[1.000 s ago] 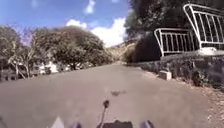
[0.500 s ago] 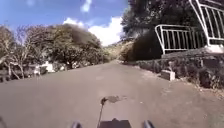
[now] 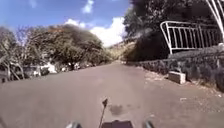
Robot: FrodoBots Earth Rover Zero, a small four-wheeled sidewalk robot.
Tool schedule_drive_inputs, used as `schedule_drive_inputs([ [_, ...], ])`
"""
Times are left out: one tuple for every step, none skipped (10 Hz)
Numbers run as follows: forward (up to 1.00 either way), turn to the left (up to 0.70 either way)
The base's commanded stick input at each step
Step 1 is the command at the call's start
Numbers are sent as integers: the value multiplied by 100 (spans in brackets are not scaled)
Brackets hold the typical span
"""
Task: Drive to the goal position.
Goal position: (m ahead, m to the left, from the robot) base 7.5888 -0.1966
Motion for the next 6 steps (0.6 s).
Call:
schedule_drive_inputs([
  [70, -3],
  [70, -20],
  [70, -26],
  [70, -35],
  [70, -35],
  [70, -35],
])
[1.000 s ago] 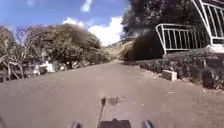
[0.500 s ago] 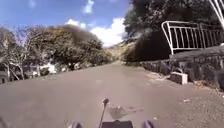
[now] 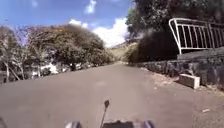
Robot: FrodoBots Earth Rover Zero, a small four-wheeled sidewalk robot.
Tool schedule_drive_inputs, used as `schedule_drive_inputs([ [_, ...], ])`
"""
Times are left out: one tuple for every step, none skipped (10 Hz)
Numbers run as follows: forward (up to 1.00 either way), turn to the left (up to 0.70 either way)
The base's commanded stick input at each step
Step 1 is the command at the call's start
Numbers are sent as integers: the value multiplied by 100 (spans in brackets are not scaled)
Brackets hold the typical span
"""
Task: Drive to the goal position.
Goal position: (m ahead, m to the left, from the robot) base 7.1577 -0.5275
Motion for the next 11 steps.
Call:
schedule_drive_inputs([
  [70, -35],
  [70, -35],
  [70, -35],
  [70, -35],
  [70, -35],
  [70, -29],
  [70, -23],
  [70, -18],
  [70, -9],
  [70, -8],
  [70, -7],
])
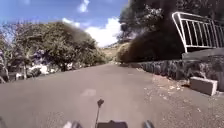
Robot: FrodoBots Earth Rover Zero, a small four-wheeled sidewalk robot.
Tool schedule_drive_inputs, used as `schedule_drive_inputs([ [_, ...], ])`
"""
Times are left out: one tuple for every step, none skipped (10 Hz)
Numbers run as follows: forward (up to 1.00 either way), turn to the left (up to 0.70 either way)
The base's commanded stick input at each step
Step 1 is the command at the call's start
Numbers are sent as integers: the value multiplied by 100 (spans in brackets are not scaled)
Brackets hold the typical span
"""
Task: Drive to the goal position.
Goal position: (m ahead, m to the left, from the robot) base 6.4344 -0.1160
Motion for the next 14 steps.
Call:
schedule_drive_inputs([
  [70, -4],
  [70, -2],
  [70, 0],
  [70, 0],
  [70, 0],
  [70, 0],
  [70, 0],
  [70, 0],
  [70, 0],
  [70, 0],
  [70, 0],
  [70, 0],
  [70, 0],
  [70, 0],
])
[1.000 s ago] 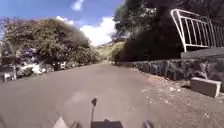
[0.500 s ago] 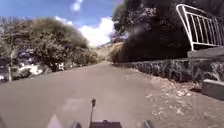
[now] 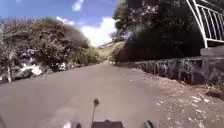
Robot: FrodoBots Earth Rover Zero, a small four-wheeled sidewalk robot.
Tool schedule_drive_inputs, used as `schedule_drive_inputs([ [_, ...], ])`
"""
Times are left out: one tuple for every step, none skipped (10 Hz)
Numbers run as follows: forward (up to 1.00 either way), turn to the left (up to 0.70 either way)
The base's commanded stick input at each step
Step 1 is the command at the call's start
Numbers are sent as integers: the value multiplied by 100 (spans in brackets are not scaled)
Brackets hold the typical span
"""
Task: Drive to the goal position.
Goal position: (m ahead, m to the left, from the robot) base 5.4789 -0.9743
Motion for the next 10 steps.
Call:
schedule_drive_inputs([
  [70, 0],
  [70, -1],
  [70, -5],
  [70, -8],
  [70, -12],
  [70, -16],
  [70, -20],
  [70, -23],
  [70, -27],
  [70, -31],
])
